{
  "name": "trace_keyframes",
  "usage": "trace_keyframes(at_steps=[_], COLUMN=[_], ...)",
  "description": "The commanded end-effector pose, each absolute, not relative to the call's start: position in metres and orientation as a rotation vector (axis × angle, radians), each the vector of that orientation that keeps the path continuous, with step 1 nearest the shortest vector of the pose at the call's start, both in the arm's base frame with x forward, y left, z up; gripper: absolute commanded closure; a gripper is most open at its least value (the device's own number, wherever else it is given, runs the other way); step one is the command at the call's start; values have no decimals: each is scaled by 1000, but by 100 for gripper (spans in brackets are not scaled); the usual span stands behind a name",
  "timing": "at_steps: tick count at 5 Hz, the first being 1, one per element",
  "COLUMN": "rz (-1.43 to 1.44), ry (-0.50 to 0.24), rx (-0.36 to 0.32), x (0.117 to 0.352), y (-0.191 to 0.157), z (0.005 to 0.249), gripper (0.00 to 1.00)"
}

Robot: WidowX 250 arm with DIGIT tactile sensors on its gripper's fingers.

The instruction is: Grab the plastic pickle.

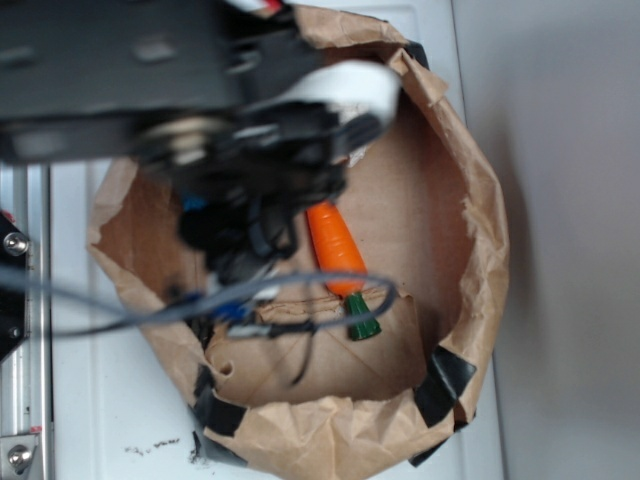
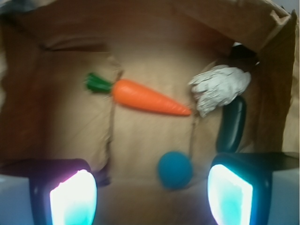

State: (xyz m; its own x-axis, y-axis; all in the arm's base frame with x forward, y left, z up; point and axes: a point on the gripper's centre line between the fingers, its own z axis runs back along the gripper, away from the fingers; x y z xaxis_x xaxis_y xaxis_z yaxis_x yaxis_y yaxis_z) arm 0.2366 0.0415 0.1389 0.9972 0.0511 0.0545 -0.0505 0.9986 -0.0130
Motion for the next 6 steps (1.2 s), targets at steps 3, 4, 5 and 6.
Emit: trace_keyframes(at_steps=[3, 4, 5, 6], rz=[54, 54, 97, 121], ry=[-105, -105, -112, -135], rx=[0, 0, -11, 10], x=[242, 242, 253, 262], y=[46, 46, 64, 74], z=[151, 151, 134, 115], gripper=[0, 0, 0, 0])
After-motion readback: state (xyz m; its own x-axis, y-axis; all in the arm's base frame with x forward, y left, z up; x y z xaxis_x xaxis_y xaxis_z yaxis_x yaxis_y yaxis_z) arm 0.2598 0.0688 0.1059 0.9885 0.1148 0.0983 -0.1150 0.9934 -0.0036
